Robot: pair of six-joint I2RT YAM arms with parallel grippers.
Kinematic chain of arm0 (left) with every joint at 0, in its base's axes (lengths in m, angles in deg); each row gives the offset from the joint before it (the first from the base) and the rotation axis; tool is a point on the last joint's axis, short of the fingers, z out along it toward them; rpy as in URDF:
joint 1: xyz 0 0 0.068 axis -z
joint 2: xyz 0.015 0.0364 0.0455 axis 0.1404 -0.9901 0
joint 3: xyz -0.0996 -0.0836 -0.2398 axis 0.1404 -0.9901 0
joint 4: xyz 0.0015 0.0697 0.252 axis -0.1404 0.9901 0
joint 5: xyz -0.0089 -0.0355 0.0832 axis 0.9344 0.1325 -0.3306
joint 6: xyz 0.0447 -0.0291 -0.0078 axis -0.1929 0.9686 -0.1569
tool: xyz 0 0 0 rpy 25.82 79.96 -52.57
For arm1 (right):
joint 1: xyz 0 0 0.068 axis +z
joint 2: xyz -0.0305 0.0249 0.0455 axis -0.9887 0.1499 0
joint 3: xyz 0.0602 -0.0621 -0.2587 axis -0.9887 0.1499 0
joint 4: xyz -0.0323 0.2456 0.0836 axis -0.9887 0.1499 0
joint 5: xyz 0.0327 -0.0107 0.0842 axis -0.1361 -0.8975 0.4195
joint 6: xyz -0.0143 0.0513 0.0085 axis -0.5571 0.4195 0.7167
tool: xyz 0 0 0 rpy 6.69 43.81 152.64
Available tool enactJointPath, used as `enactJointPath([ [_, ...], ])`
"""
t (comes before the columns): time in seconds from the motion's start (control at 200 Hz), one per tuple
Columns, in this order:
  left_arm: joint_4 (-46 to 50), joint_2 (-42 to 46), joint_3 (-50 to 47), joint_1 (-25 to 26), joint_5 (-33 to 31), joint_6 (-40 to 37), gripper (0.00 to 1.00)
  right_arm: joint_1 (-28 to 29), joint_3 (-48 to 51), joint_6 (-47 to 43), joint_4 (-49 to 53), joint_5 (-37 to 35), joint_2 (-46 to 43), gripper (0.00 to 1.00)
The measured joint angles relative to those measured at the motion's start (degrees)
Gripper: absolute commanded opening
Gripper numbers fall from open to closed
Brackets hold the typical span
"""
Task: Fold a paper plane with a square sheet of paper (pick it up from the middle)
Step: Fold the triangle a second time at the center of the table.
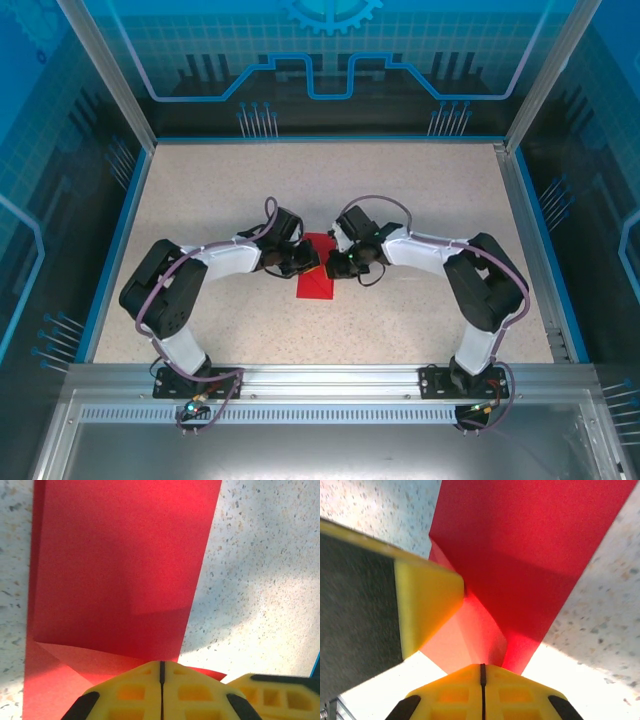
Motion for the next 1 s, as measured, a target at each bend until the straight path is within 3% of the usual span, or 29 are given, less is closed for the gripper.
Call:
enactJointPath([
  [1.0, 2.93, -3.02, -0.33, -2.75, 0.31, -3.89, 0.06, 2.91, -4.83, 3.3, 3.61, -3.89, 6.95, 0.06],
])
